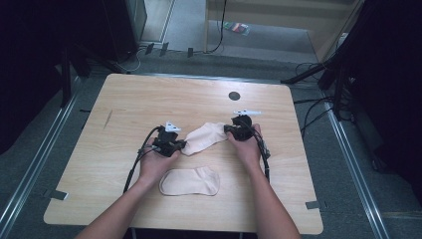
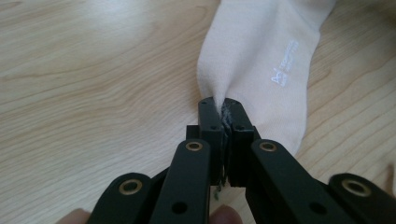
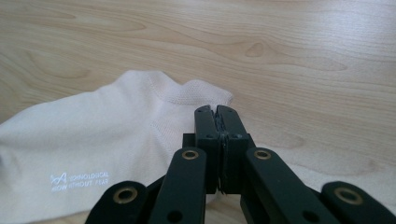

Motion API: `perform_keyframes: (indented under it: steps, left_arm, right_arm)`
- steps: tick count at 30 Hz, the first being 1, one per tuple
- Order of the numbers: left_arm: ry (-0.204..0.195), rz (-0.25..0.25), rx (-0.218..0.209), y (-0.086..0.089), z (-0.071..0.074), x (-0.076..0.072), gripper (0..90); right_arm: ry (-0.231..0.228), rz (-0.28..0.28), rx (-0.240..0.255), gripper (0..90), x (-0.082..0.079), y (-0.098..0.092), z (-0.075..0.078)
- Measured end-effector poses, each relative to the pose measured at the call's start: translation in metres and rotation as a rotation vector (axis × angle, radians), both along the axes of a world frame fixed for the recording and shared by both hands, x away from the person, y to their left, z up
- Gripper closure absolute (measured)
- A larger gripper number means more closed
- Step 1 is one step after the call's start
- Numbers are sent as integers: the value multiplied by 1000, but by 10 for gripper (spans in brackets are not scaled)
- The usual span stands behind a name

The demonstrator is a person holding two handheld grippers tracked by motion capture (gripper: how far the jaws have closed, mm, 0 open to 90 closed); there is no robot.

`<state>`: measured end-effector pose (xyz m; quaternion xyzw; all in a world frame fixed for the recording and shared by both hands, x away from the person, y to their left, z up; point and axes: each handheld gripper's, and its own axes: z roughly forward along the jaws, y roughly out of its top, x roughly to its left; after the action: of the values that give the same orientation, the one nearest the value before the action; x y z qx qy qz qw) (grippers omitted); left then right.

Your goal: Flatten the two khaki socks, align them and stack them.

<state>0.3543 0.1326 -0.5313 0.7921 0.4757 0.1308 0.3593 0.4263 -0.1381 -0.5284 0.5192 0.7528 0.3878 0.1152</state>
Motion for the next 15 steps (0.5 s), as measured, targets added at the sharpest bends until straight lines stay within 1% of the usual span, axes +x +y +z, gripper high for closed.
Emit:
perform_keyframes:
  steps: [1, 2, 3, 4, 5, 6, 7, 8, 9, 10, 12, 13, 15]
  left_arm:
    - [-10, 4, -14, 3, 2, -1, 895]
    - [-21, 2, -17, 7, 4, -2, 897]
    - [-34, 1, -15, 10, 7, -4, 899]
    - [-41, -6, -20, 13, 9, -5, 899]
    - [-51, -14, -18, 16, 12, -7, 900]
    - [-63, -17, -15, 19, 14, -8, 900]
    - [-70, -28, -27, 26, 18, -12, 900]
    - [-70, -28, -27, 26, 18, -12, 900]
    - [-92, -34, -29, 33, 22, -16, 900]
    - [-92, -34, -29, 33, 22, -16, 900]
    - [-116, -42, -41, 40, 26, -21, 900]
    - [-125, -54, -59, 44, 28, -25, 900]
    - [-140, -63, -75, 50, 32, -32, 900]
  right_arm:
    - [-5, 1, 9, 895, -2, 0, 1]
    - [-13, 7, 13, 895, -4, -1, 3]
    - [-16, 16, 33, 897, -9, -1, 6]
    - [-16, 16, 33, 897, -9, -1, 6]
    - [-26, 23, 50, 899, -16, 0, 9]
    - [-26, 23, 50, 899, -16, 0, 9]
    - [-37, 34, 58, 900, -23, 1, 12]
    - [-39, 34, 63, 900, -26, 1, 13]
    - [-40, 36, 73, 900, -29, 0, 15]
    - [-40, 36, 73, 900, -29, 0, 15]
    - [-43, 38, 93, 900, -37, 0, 19]
    - [-43, 41, 102, 900, -41, 0, 20]
    - [-48, 50, 106, 900, -51, 4, 24]
